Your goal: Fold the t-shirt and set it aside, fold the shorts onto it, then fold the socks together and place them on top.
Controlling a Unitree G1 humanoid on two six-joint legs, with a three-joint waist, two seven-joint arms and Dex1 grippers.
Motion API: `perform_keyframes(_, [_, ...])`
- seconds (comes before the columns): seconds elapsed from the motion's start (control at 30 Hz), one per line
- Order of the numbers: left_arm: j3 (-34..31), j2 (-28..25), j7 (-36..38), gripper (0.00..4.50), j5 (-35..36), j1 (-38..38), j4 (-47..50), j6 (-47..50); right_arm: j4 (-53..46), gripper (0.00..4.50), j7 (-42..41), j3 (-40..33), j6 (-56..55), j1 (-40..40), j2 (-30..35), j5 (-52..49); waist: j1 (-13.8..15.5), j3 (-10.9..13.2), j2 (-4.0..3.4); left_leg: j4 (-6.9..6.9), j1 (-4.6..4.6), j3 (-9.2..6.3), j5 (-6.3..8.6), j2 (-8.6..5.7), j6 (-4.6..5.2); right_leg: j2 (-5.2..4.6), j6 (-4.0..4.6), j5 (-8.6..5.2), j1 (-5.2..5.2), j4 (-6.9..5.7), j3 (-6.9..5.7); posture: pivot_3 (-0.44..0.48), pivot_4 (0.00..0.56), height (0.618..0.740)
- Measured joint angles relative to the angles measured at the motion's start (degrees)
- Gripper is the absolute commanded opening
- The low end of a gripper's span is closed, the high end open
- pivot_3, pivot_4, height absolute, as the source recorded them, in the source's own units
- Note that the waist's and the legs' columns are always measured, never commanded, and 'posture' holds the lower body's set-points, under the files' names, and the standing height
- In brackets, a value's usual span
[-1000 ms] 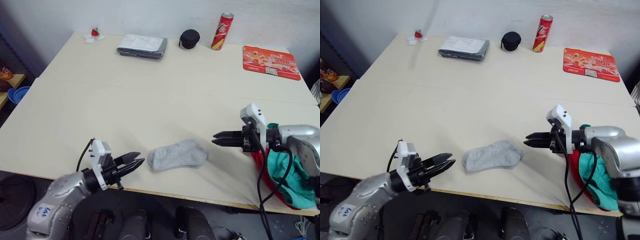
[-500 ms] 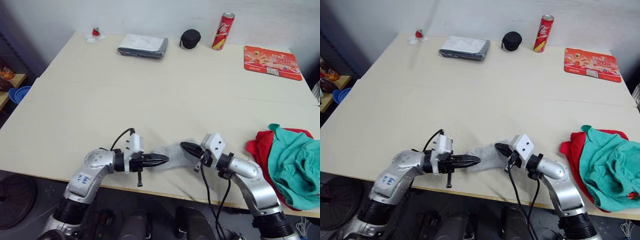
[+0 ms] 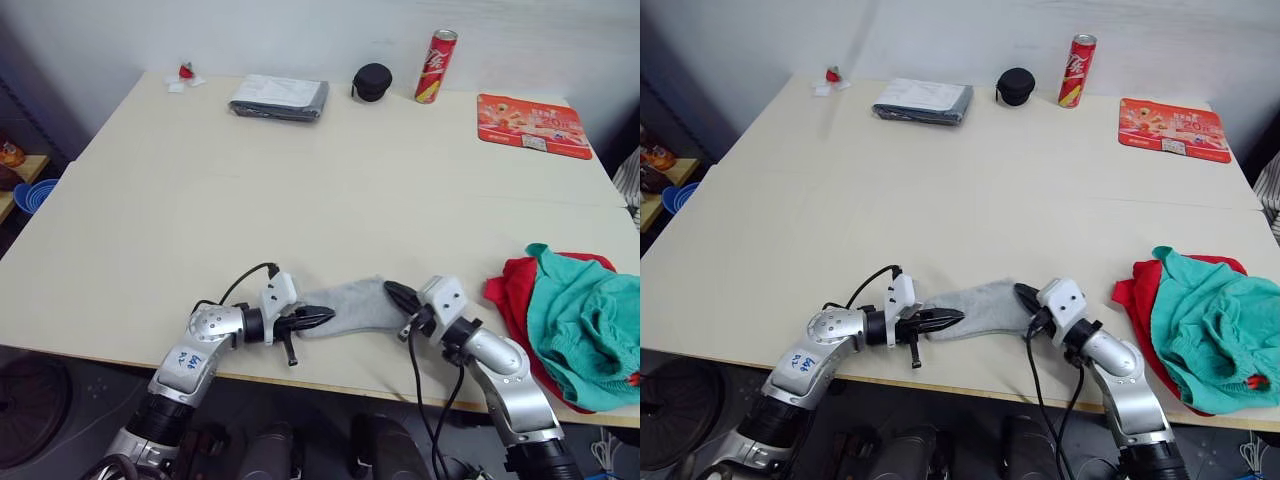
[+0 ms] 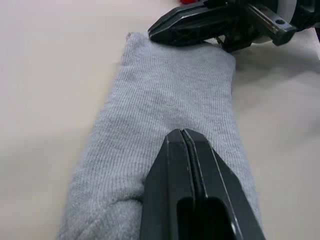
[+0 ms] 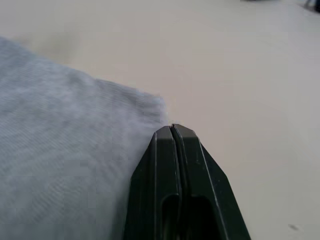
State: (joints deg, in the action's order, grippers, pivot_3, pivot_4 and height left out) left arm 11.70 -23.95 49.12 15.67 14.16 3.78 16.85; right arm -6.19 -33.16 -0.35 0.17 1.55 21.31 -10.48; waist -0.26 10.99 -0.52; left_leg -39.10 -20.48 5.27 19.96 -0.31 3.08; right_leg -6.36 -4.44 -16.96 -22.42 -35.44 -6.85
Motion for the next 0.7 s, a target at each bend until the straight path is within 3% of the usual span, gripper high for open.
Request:
perform_keyframes(0.27, [-5.0,-0.4,5.6,0.02,8.2,0.3,1.8,1.0,-9.4,0.00,-2.6,0.5,4.5,-1.2,1.0,-4.7,0.1,0.0,-0.03,0.01,-0.03,0.05,0.02,0.03,-0.04,-0.02,0.10,-0.05,-0.14,-0.10,0.08,0.000,0.150,0.740])
perform_keyframes(0.43, [-3.2,-0.6,4.2,0.02,3.3,2.9,-2.3,-1.1,-9.0,0.00,-2.0,6.6,5.5,-2.8,1.0,0.3,0.3,0.0,-0.02,0.02,-0.09,0.07,0.06,-0.01,-0.01,-0.02,0.10,-0.06,-0.14,-0.08,0.07,0.000,0.150,0.740])
perform_keyframes(0.57, [-2.0,-0.6,3.5,0.02,0.1,3.2,-5.2,-3.6,-7.4,0.00,-1.1,5.6,3.6,-4.8,1.2,1.0,0.2,0.0,-0.01,0.02,-0.07,0.07,0.06,-0.01,0.00,-0.02,0.09,-0.06,-0.11,-0.06,0.06,0.000,0.150,0.740])
perform_keyframes(0.7, [-3.9,-2.3,6.1,0.02,2.6,2.0,-4.2,-3.6,-9.1,0.00,-2.8,3.5,5.4,-5.3,3.3,-2.1,0.0,0.0,-0.02,0.02,-0.07,0.06,0.06,0.01,0.00,-0.04,0.10,-0.06,-0.16,-0.04,0.10,0.000,0.150,0.740])
